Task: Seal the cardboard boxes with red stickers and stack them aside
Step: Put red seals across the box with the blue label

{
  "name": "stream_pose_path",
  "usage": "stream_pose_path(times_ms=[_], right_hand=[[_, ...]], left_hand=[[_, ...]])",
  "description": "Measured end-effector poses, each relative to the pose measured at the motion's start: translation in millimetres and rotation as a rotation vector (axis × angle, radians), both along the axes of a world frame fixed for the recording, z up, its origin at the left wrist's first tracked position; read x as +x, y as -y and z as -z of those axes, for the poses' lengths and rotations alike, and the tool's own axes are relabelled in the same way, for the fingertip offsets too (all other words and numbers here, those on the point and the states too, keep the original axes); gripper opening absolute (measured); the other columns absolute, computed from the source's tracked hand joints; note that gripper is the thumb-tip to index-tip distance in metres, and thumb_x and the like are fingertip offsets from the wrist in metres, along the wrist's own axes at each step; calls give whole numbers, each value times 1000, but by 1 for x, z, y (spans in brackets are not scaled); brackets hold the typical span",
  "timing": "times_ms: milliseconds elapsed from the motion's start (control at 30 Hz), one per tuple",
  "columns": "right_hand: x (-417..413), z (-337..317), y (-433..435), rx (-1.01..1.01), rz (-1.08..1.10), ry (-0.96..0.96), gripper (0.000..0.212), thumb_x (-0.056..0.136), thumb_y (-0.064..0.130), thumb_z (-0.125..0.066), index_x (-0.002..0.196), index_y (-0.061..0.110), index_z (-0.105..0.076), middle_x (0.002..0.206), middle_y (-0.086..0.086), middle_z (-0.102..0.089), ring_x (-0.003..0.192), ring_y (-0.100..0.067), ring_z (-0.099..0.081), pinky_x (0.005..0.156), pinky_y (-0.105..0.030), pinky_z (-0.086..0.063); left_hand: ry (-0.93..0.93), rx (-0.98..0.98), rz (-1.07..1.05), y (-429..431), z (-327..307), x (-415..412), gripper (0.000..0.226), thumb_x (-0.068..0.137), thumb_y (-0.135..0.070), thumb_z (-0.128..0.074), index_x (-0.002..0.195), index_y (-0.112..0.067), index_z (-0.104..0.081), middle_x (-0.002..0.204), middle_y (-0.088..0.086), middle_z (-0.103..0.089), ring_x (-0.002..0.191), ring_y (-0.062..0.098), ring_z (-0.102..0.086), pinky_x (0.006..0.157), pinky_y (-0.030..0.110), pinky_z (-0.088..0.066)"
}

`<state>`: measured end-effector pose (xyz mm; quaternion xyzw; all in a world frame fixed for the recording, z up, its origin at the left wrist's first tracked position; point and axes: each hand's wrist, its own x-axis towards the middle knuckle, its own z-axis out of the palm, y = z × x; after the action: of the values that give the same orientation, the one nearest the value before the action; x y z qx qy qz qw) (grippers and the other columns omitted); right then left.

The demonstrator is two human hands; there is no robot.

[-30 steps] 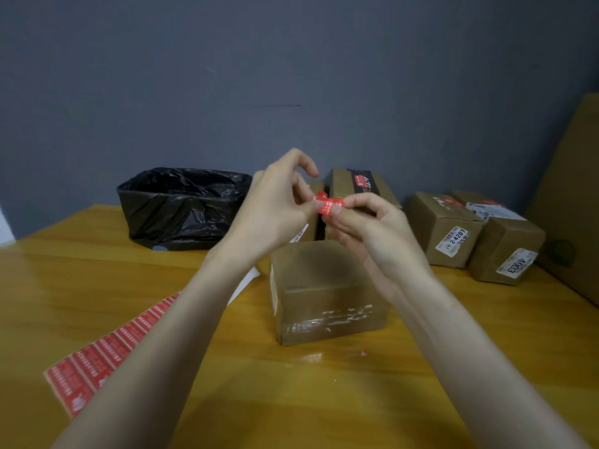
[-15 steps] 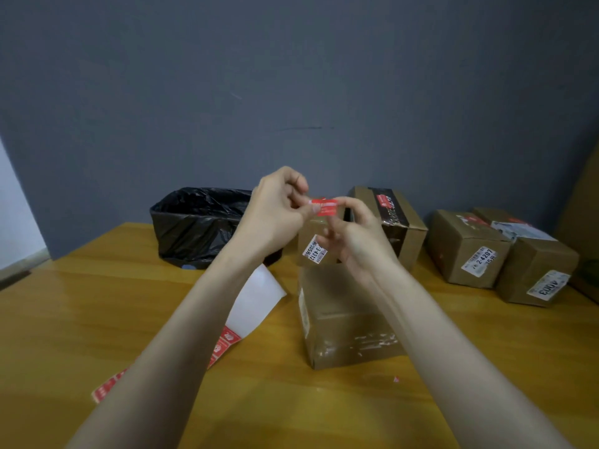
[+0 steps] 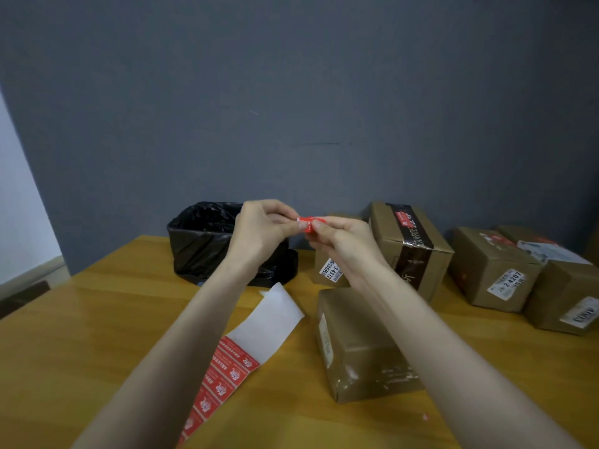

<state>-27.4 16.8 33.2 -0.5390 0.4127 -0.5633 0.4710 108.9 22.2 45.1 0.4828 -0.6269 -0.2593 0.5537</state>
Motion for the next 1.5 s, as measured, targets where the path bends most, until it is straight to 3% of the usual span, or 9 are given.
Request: stream_pose_path(times_ms=[333, 500, 600, 800, 1033, 1167, 1333, 1433, 1500], right_hand=[[12, -5, 20, 204, -113, 295, 26, 87, -3, -58, 113, -2, -56, 77, -10, -62, 66, -14, -60, 61, -20, -55], [22, -5, 27, 315, -230, 344, 10, 89, -3, -54, 90, 1, -63, 69, -6, -62, 55, -8, -59, 53, -17, -52], [26, -5, 32, 341, -254, 369, 11, 89, -3, -53, 90, 2, -63, 69, -5, -61, 60, -10, -56, 53, -16, -52], [35, -4, 39, 369, -218, 299, 10, 86, -2, -58, 87, 5, -65, 73, -5, -63, 67, -12, -58, 58, -20, -48], [42, -8, 49, 327, -53, 152, 13, 81, 6, -67, 71, 11, -62, 66, -3, -57, 61, -12, -50, 47, -20, -43], [40, -11, 50, 267, 22, -10, 12, 80, 17, -72, 81, 14, -60, 75, 0, -58, 73, -12, -51, 56, -22, -45], [35, -6, 56, 275, 32, -230, 62, 70, 24, -81, 118, 9, -46, 93, -2, -54, 77, -10, -51, 58, -23, -46], [37, -4, 62, 281, 18, -288, 54, 70, 14, -81, 112, 11, -48, 103, -8, -58, 85, -16, -55, 57, -24, -44], [37, -7, 66, 280, 14, -276, 38, 74, 9, -77, 100, 13, -50, 95, -6, -58, 76, -14, -53, 57, -24, -44]], left_hand=[[-198, 117, 90, 14, -2, 19, 11, 75, -9, -75, 76, -12, -65, 70, 4, -70, 65, 8, -68, 56, 16, -48], [-321, 186, 102, 19, -1, 20, 12, 76, -6, -74, 82, -8, -64, 68, 4, -70, 62, 10, -67, 54, 19, -52], [-268, 129, 65, 25, 3, 22, 11, 76, -9, -75, 79, -7, -65, 68, 1, -68, 60, 6, -64, 51, 17, -51], [-166, 30, 16, 33, 6, 21, 5, 81, -13, -71, 80, -8, -72, 74, 4, -70, 66, 7, -65, 58, 14, -51], [-125, 68, 2, 41, 4, 20, 12, 76, -16, -76, 84, -8, -71, 78, 8, -72, 68, 10, -68, 66, 17, -54], [-276, 144, 101, 41, 1, 21, 5, 83, -8, -67, 85, -5, -70, 79, 7, -70, 68, 6, -68, 64, 14, -55], [-269, 244, 113, 48, 3, 31, 9, 85, -3, -63, 79, -6, -70, 83, 7, -70, 80, 14, -67, 65, 18, -56], [-222, 231, 39, 55, 3, 35, 7, 84, -8, -66, 83, -11, -72, 86, 0, -70, 83, 8, -63, 68, 19, -51], [-194, 181, -24, 60, 0, 39, 2, 79, -11, -71, 81, -12, -73, 78, -3, -69, 69, 0, -61, 62, 16, -43]])
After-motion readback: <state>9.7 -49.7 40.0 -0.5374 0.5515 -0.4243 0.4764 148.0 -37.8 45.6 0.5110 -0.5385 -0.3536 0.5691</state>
